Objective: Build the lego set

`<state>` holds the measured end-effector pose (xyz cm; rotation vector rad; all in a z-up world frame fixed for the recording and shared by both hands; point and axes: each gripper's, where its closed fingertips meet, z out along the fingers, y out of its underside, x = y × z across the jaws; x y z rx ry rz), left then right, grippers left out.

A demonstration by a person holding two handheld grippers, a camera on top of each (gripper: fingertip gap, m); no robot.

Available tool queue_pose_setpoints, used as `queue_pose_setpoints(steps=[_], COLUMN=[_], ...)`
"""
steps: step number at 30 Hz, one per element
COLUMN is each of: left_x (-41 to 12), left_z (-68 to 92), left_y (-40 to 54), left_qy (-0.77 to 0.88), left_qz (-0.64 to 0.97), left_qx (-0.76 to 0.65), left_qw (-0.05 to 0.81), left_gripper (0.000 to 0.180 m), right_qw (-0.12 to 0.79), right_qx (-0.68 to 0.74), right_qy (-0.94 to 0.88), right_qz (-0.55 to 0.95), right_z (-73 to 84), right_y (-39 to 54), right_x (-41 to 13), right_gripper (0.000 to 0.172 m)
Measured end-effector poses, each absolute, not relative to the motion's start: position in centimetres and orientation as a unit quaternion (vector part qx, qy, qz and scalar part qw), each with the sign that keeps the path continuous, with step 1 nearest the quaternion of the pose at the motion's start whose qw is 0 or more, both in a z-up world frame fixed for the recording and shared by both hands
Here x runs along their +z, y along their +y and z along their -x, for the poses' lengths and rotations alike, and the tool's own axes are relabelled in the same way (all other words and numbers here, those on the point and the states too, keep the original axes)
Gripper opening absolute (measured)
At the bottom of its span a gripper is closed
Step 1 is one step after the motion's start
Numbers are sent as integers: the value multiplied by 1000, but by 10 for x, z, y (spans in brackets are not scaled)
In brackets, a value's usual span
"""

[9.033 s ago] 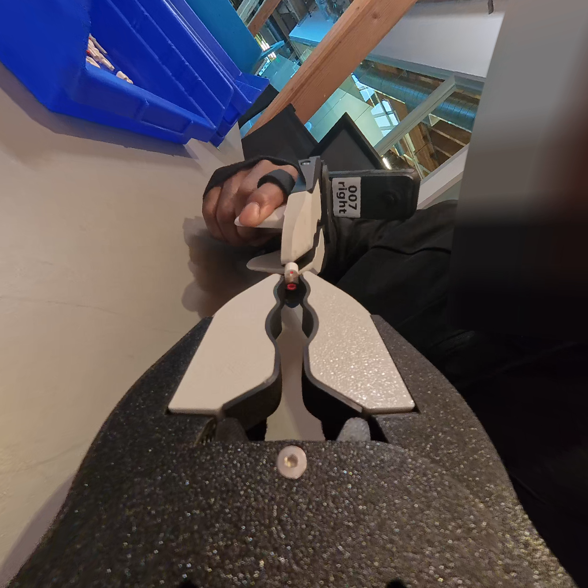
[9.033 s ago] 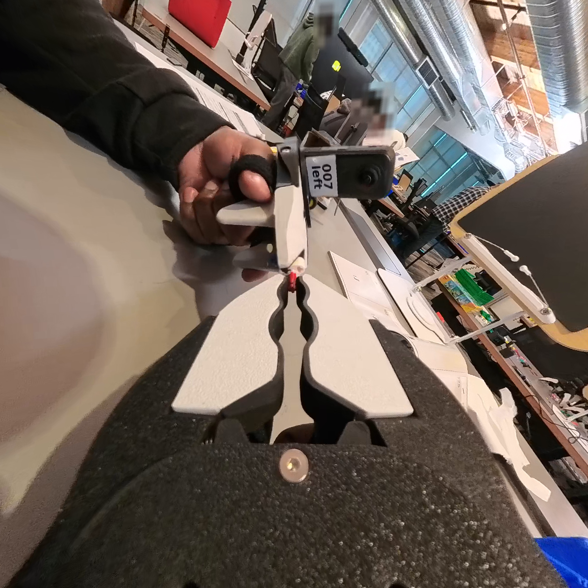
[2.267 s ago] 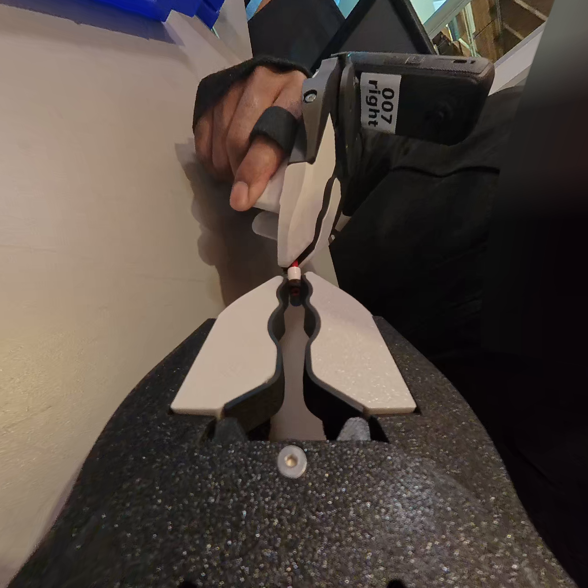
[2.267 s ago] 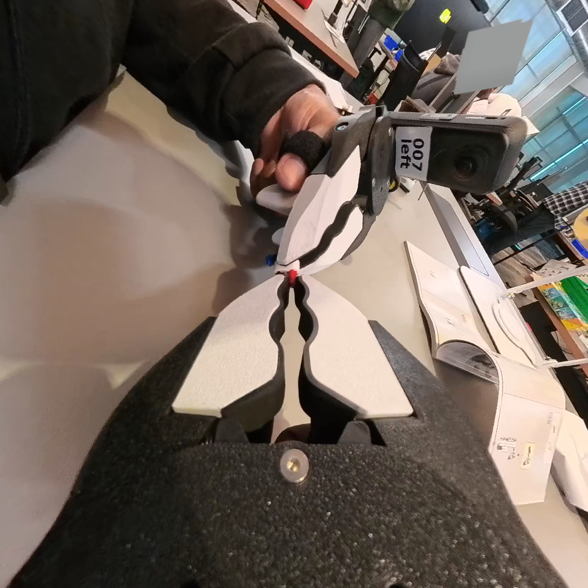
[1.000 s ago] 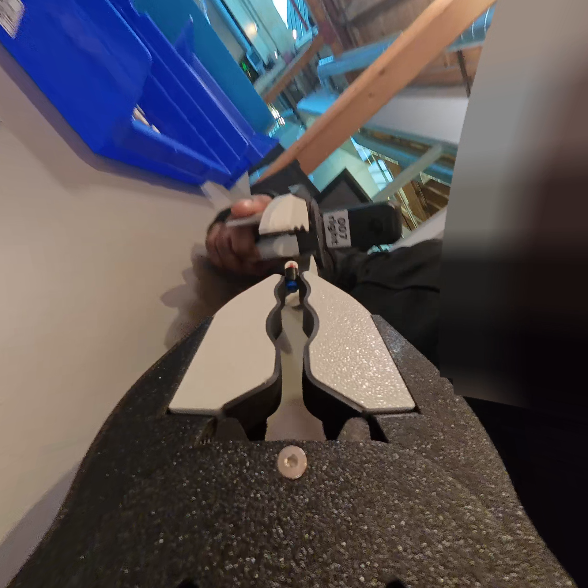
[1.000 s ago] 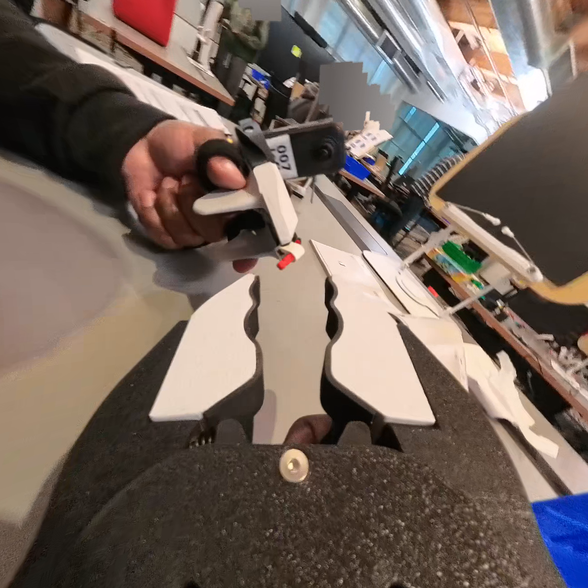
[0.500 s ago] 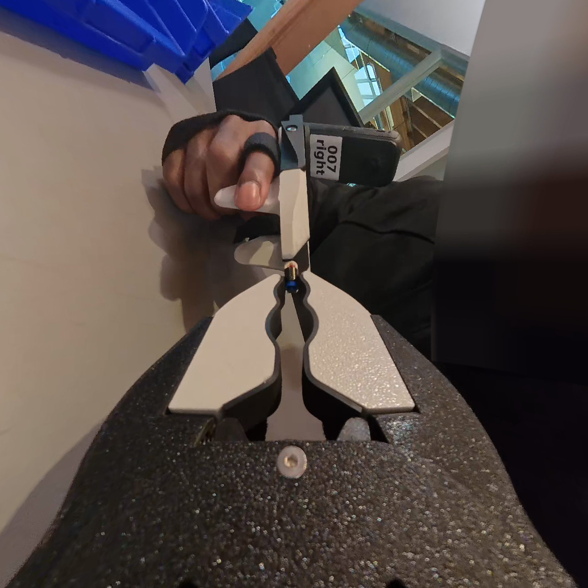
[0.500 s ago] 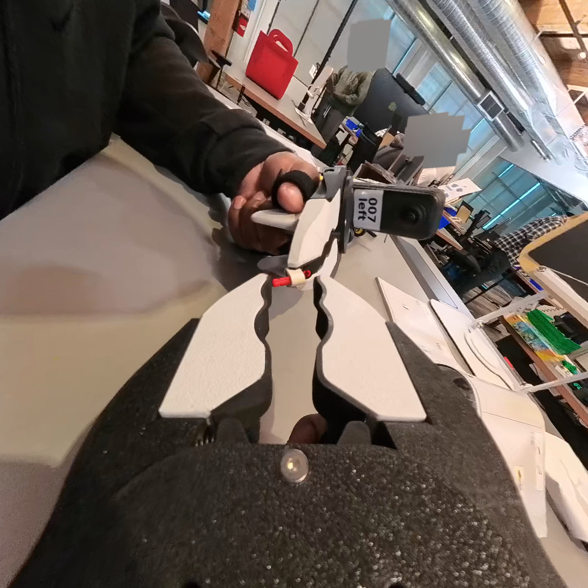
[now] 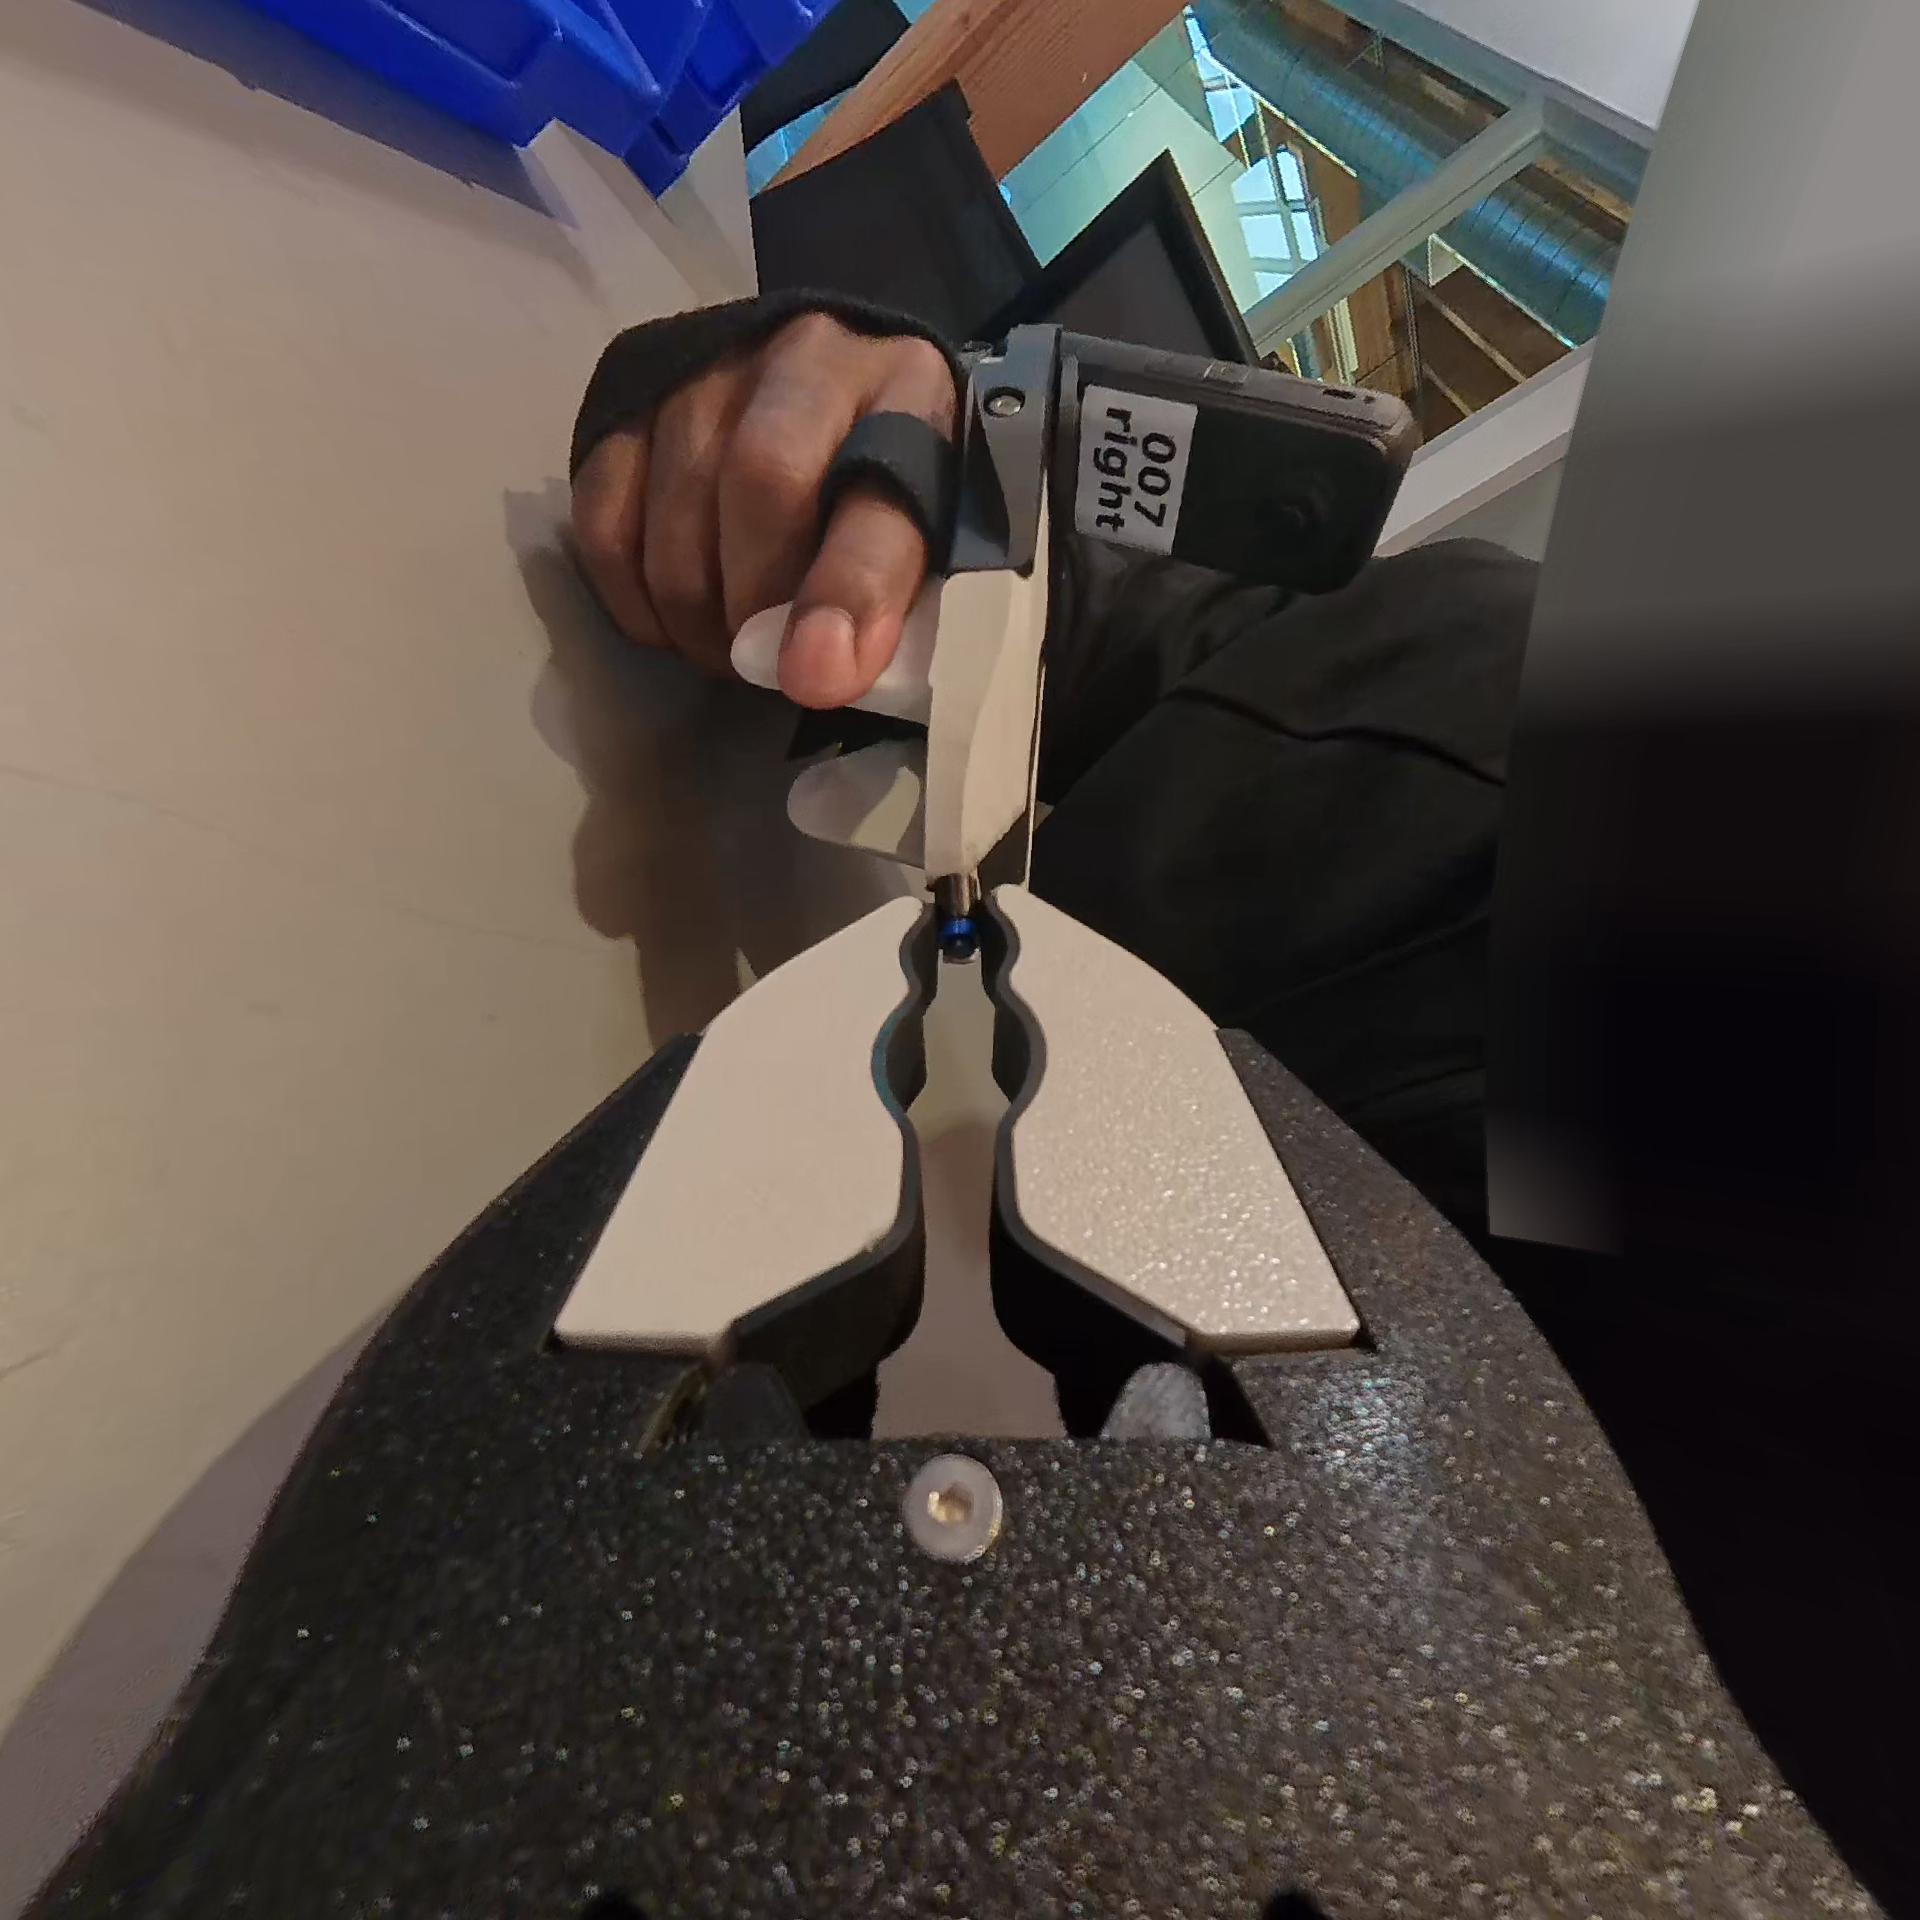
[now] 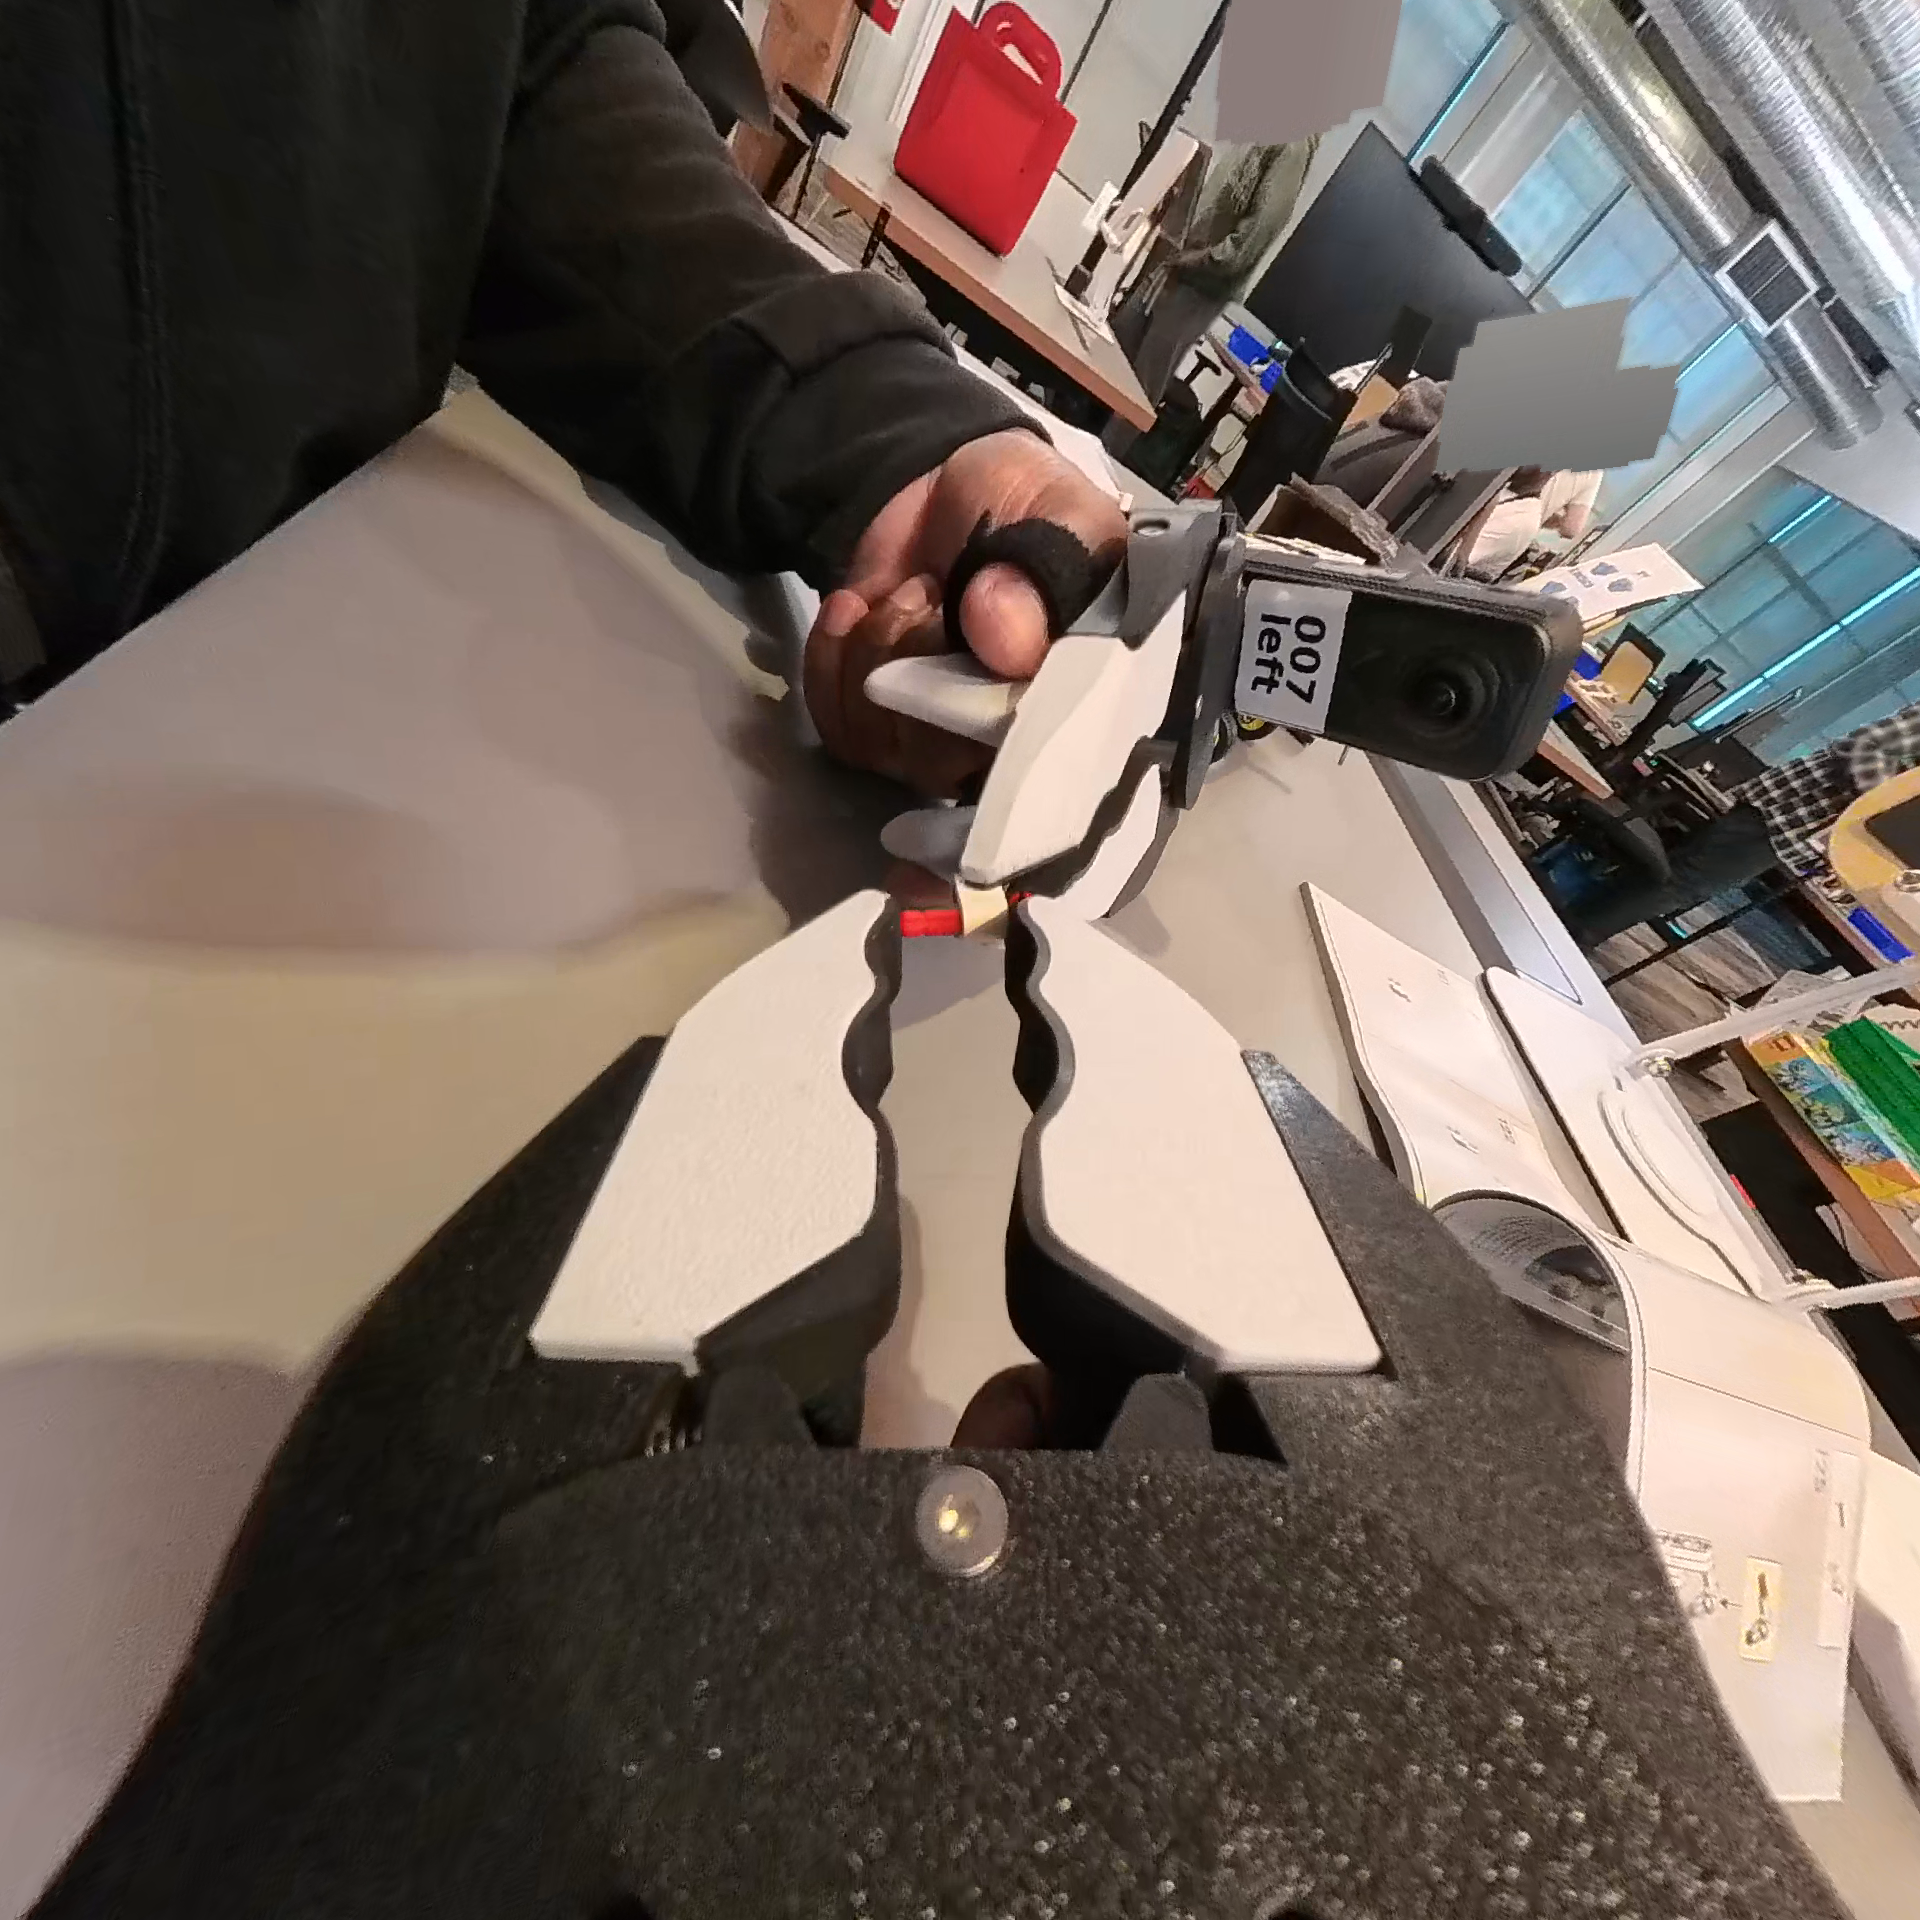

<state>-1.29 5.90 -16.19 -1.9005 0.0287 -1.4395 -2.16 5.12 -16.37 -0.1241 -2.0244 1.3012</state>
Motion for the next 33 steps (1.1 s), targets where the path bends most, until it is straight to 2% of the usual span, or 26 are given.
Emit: queue_pose_setpoints(steps=[18, 22, 27, 33], left_x=[-170, -164, -164, -162], left_z=[16, 28, 31, 33], left_y=[58, 67, 72, 76], left_qy=[12, -17, -32, -42], left_qz=[762, 753, 753, 748], left_qx=[-535, -520, -510, -506], left_qw=[365, 404, 414, 428], left_gripper=[8, 10, 13, 7], right_qw=[345, 373, 406, 428], right_qx=[464, 459, 440, 425], right_qy=[-813, -799, -791, -788], right_qz=[70, 104, 123, 125], right_z=[25, 36, 44, 47], right_y=[51, 59, 66, 69], right_x=[-174, -168, -166, -166], right_gripper=[18, 18, 18, 19])
